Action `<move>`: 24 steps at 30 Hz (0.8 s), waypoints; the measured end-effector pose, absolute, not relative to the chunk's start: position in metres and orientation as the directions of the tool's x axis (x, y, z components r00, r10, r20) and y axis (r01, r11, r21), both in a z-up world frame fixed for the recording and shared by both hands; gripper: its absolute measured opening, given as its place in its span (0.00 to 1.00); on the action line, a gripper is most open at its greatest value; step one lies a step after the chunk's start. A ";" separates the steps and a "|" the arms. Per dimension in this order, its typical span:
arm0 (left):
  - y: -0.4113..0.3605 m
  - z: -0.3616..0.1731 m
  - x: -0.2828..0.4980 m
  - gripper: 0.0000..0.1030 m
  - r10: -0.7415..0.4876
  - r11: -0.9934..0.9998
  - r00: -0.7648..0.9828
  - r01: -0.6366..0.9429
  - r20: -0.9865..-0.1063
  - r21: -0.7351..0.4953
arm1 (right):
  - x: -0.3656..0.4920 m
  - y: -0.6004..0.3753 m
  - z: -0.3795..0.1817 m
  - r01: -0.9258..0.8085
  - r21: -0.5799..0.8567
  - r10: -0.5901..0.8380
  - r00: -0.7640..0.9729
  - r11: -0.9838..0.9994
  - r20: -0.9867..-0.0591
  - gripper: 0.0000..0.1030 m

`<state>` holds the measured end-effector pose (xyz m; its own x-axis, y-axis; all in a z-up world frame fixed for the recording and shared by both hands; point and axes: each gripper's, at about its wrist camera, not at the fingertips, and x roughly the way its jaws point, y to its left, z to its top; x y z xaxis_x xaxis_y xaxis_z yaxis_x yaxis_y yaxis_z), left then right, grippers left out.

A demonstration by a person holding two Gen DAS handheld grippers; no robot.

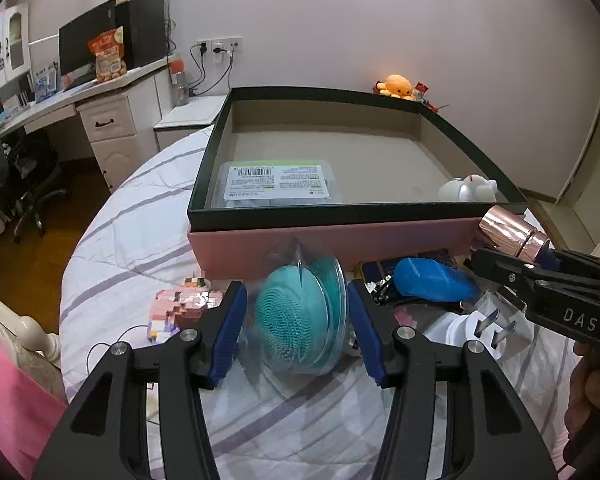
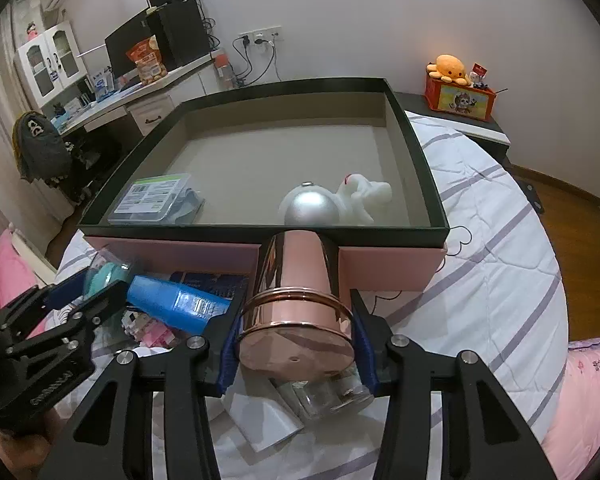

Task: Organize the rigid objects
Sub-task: 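Grasp the teal cleanser case with the left tool while the right tool grasps the rose-gold cup, then carry both held items into the pink box and open both tools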

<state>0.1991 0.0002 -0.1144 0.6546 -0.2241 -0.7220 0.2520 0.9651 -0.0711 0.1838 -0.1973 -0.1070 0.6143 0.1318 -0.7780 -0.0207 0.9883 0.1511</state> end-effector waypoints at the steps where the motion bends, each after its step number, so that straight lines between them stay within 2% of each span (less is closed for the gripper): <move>1: -0.001 -0.115 0.199 0.52 -0.220 0.965 0.653 0.256 -0.725 -0.062 | 0.183 -0.198 -0.108 -0.021 0.149 0.131 0.613 0.989 -0.779 0.47; 5: -0.007 -0.119 0.201 0.67 -0.144 0.971 0.667 0.238 -0.731 0.026 | 0.185 -0.197 -0.108 -0.020 0.146 0.128 0.609 0.989 -0.783 0.47; 8: 0.002 -0.120 0.206 0.52 -0.197 0.970 0.636 0.239 -0.746 -0.053 | 0.187 -0.196 -0.109 -0.022 0.141 0.125 0.608 0.990 -0.784 0.47; 13: 0.012 -0.120 0.205 0.47 -0.200 0.974 0.625 0.212 -0.755 -0.082 | 0.185 -0.195 -0.106 -0.034 0.145 0.135 0.613 0.989 -0.779 0.46; 17: 0.021 -0.115 0.203 0.38 -0.211 0.974 0.623 0.200 -0.753 -0.107 | 0.179 -0.192 -0.097 -0.047 0.143 0.140 0.628 0.989 -0.766 0.46; 24: 0.031 -0.101 0.199 0.37 -0.209 0.976 0.639 0.176 -0.740 -0.124 | 0.175 -0.190 -0.081 -0.072 0.140 0.153 0.650 0.987 -0.745 0.46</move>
